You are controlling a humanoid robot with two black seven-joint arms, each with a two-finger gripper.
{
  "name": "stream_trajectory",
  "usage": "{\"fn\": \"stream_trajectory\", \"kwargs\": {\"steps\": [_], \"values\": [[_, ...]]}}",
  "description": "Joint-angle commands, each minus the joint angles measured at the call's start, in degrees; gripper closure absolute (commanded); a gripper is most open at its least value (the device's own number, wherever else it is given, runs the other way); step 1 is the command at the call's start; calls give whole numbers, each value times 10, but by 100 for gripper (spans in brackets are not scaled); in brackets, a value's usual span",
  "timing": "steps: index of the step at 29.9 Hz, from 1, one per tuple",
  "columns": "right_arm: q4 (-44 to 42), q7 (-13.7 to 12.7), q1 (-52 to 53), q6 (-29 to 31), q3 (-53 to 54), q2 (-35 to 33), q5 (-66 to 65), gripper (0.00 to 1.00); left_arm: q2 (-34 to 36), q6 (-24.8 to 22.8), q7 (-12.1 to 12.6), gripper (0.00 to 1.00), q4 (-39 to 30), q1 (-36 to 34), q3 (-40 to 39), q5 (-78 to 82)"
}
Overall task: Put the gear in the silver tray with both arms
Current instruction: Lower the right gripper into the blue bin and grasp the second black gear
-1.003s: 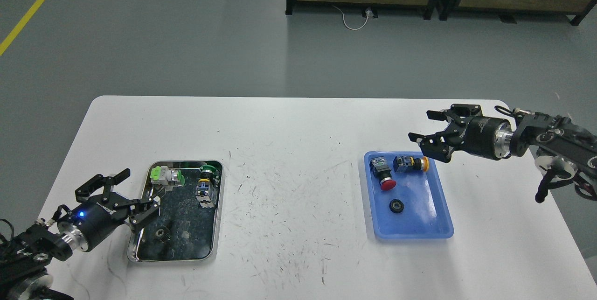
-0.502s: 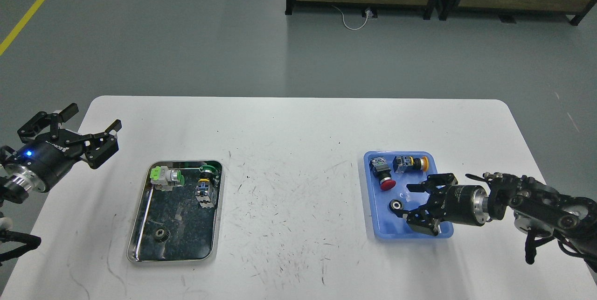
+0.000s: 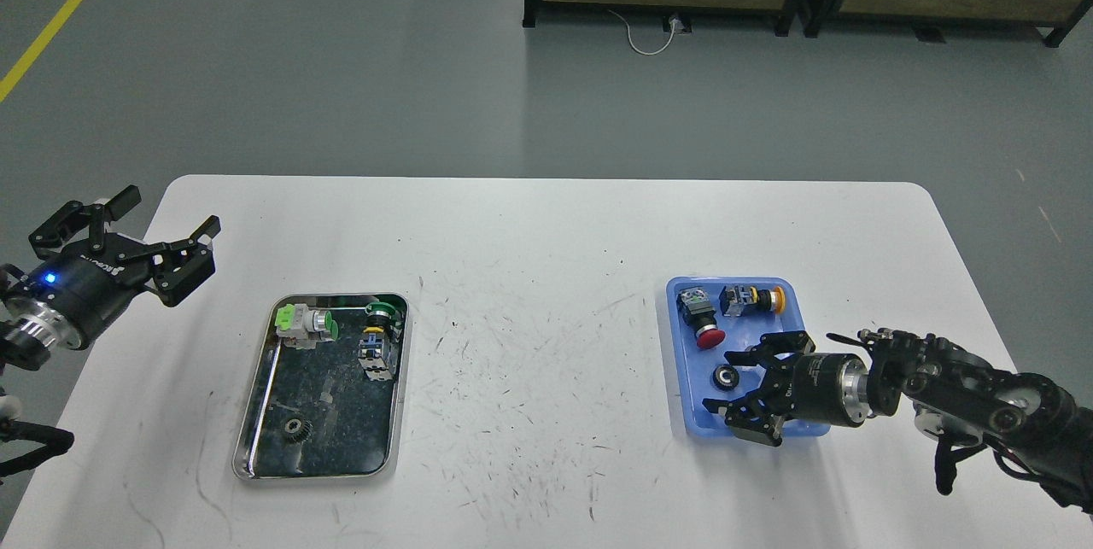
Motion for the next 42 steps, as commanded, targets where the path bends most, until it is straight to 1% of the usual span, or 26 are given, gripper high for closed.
{"fn": "stream_trajectory", "kwargs": {"steps": [1, 6, 8, 23, 26, 29, 34, 38, 42], "values": [[-2, 0, 0, -2, 1, 0, 0, 25, 0, 0, 0, 2, 0, 0, 0, 0], [-2, 1, 1, -2, 6, -2, 1, 31, 0, 1, 0, 2, 0, 1, 0, 1], [-2, 1, 1, -2, 5, -2, 0, 32, 0, 1, 0, 2, 0, 1, 0, 1], [-3, -1, 0, -2, 3, -1, -7, 59, 0, 0, 0, 2, 1, 1, 0, 1], [-2, 0, 0, -2, 3, -2, -10, 68, 0, -1, 0, 2, 1, 1, 0, 1], [-2, 0, -1, -2, 3, -2, -13, 73, 0, 0, 0, 2, 1, 2, 0, 1], [3, 3, -2, 2, 8, -13, -13, 74, 0, 0, 0, 2, 1, 2, 0, 0], [19, 10, -1, 5, 13, -32, -13, 74, 0, 0, 0, 2, 1, 1, 0, 0], [44, 11, 5, 10, 13, -36, -12, 71, 0, 0, 0, 2, 1, 1, 0, 1]]}}
